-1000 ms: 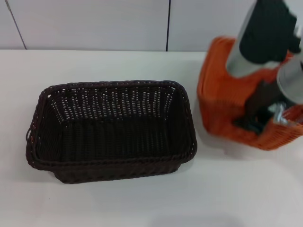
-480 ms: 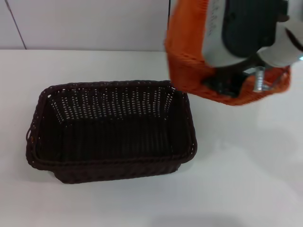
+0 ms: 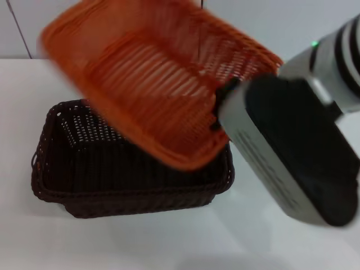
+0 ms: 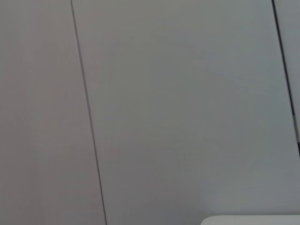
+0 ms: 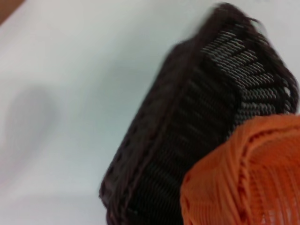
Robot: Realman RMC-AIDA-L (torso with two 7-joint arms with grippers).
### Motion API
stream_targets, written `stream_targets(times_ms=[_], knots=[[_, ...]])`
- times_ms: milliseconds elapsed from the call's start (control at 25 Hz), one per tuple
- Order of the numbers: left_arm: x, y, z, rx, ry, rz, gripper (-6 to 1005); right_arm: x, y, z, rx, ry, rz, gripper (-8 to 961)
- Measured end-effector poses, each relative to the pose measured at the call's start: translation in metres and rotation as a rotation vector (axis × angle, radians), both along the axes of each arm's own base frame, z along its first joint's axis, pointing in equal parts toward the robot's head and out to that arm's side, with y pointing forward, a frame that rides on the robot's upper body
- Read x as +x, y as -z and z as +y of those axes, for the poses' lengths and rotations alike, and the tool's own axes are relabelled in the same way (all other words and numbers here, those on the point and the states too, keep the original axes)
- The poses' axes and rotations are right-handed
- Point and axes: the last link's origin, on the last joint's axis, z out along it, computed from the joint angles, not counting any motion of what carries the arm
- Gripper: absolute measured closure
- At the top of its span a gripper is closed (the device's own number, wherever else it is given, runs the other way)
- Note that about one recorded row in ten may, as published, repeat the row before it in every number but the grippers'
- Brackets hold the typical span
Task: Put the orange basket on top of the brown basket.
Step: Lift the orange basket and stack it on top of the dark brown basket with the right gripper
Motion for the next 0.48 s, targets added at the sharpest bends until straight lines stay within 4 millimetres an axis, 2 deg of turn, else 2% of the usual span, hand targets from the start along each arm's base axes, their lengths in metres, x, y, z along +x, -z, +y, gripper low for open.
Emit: stream_targets(times_ms=[200, 480], knots=[[-0.002, 0.000, -0.001, 0.025, 0.000, -0.067, 228, 0.008, -0.007, -0.007, -0.026, -0.165, -0.021, 765], [0.000, 0.001, 0.003, 0.033, 0.010, -0.094, 229, 0.032, 0.010, 0.010, 0.009, -0.241, -0.074, 756]])
